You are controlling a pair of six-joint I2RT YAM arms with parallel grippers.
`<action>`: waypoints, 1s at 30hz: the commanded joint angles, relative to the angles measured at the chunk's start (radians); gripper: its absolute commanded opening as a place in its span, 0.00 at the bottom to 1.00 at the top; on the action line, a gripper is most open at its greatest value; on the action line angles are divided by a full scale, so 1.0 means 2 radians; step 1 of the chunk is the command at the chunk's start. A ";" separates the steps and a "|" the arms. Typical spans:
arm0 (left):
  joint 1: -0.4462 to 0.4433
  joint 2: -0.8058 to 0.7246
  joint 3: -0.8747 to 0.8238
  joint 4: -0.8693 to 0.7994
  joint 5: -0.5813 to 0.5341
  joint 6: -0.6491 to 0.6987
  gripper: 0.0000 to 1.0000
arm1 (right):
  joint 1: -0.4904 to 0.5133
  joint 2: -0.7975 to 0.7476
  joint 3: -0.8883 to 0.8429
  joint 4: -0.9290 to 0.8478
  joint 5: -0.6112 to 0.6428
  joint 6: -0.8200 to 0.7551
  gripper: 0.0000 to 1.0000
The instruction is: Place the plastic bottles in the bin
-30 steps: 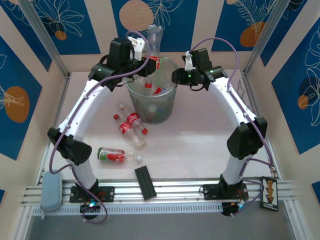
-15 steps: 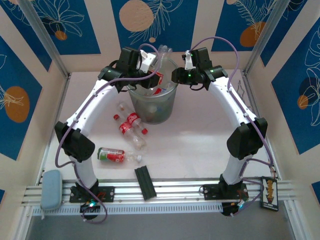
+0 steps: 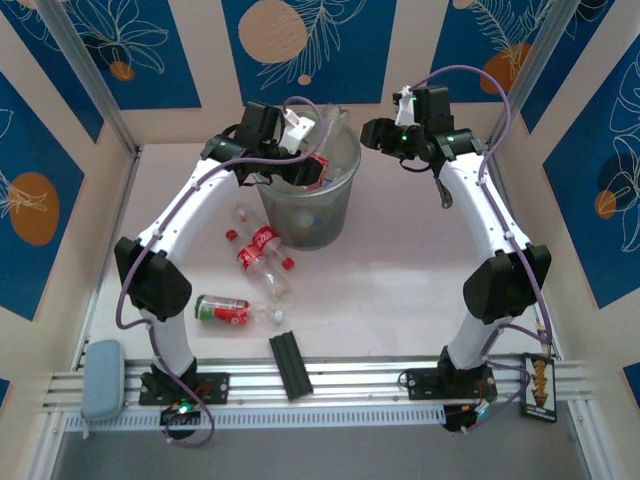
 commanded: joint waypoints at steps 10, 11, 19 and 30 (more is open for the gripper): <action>0.008 0.005 0.007 0.076 0.065 -0.060 0.80 | 0.002 0.044 0.099 -0.017 -0.044 -0.001 0.55; 0.008 0.011 0.011 0.082 0.058 -0.068 0.76 | 0.005 0.049 0.104 -0.021 -0.045 -0.003 0.54; 0.007 0.055 0.032 0.068 0.002 -0.100 0.51 | 0.013 0.052 0.092 -0.026 -0.043 -0.010 0.53; 0.005 0.069 -0.022 0.083 -0.007 -0.113 0.33 | 0.011 0.050 0.084 -0.026 -0.042 -0.012 0.53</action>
